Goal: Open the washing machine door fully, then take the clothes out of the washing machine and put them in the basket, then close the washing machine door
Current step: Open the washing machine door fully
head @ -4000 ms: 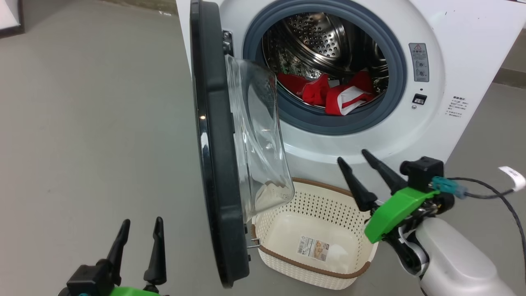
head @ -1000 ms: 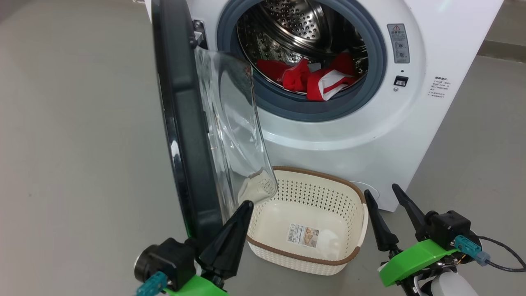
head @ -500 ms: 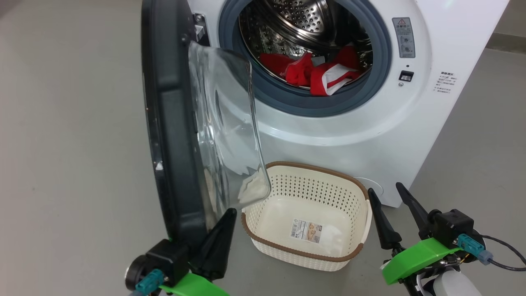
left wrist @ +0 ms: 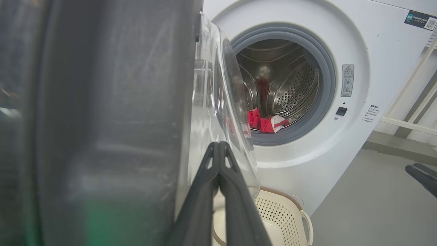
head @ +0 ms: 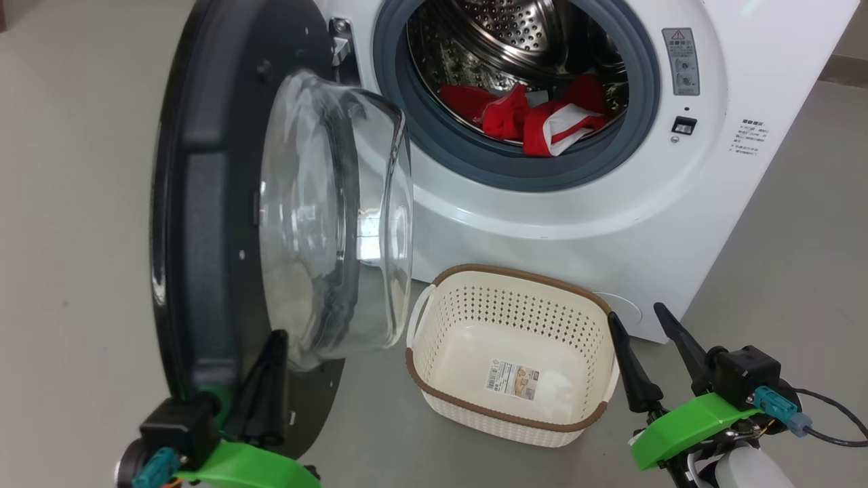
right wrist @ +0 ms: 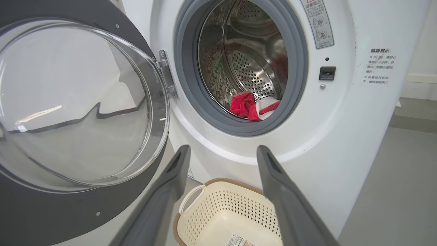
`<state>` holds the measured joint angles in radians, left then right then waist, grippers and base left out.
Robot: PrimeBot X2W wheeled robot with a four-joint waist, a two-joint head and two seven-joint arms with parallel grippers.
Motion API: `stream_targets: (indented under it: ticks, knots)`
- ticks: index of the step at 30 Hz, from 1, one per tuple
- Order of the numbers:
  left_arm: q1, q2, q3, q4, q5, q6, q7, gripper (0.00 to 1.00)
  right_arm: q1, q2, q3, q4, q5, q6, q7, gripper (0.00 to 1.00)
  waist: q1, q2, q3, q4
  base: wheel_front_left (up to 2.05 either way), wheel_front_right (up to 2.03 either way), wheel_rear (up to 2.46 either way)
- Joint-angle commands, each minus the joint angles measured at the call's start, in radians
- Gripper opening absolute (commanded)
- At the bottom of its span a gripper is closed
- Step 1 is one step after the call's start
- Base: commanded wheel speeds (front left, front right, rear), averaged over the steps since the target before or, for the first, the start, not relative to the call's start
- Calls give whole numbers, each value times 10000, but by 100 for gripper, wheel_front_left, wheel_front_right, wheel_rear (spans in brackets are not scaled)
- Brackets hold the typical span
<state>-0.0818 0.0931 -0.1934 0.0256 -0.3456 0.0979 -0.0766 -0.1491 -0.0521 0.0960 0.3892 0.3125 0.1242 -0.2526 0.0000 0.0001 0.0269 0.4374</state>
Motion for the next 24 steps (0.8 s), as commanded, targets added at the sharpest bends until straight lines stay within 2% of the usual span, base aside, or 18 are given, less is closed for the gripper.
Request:
stream_targets:
  ticks: [1, 13, 24]
  knots:
    - [-105, 289, 593, -251, -106, 176, -124, 0, -396, 18, 183, -215, -124, 65, -91, 100, 0, -1, 4, 14, 0, 0, 0]
    - [96, 821, 1803, 23, -385, 745, -512, 0, -361, 17, 191, -173, -301, 65, -91, 100, 0, -1, 153, -11, 0, 0, 0]
    - [-183, 1265, 2576, 811, -610, 955, -921, 0, -646, -488, 306, -163, -379, 65, -91, 100, 0, -1, 411, -158, 0, 0, 0]
